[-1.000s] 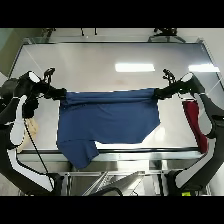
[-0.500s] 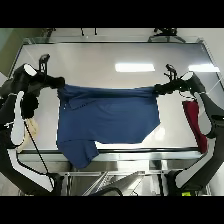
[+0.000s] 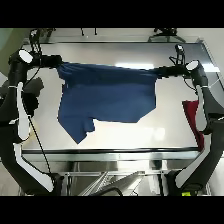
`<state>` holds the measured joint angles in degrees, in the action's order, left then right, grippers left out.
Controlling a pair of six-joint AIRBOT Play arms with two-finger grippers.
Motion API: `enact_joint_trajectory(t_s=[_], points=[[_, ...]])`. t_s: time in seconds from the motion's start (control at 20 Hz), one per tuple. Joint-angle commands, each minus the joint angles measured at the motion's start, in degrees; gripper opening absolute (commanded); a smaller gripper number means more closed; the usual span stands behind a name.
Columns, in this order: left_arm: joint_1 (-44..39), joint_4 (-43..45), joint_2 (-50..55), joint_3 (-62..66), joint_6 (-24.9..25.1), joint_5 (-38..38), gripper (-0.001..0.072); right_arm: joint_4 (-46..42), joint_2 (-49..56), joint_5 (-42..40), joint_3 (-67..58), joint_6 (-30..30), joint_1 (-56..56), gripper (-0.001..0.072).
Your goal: Fold the shirts.
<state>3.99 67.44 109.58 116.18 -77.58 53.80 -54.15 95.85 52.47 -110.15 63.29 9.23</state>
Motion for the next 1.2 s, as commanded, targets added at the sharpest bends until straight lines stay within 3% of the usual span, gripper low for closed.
enact_joint_trajectory(t_s=[0.0,0.1,0.2,0.4,0.55,0.9,1.15], points=[[0.42,-0.11,-0.83,0.96,-0.46,2.84,0.0014,0.66,-0.33,1.16,-1.88,1.49,0.07,0.0017],[0.42,-0.13,-2.03,4.24,-0.46,8.24,0.0014,2.36,-2.82,4.07,-1.88,1.27,0.02,0.0017],[0.28,-0.59,-7.93,3.43,-0.33,8.52,0.0013,2.32,-8.37,5.46,-1.88,1.01,-0.02,0.0017],[0.76,-15.85,-28.17,-1.62,8.81,7.34,0.0014,2.45,-25.22,6.62,-1.86,1.03,-0.04,0.0017],[0.24,-20.55,-43.85,-1.99,10.10,7.91,0.0014,2.78,-39.04,8.35,-1.86,1.05,-0.04,0.0017],[0.33,-17.03,-70.51,-1.99,9.94,6.34,0.0014,-0.39,-62.31,6.36,-1.86,0.98,0.00,0.0018],[0.07,-3.50,-74.23,-2.01,4.85,5.92,0.0013,-1.75,-64.28,3.48,-1.86,-3.96,0.28,0.0017]])
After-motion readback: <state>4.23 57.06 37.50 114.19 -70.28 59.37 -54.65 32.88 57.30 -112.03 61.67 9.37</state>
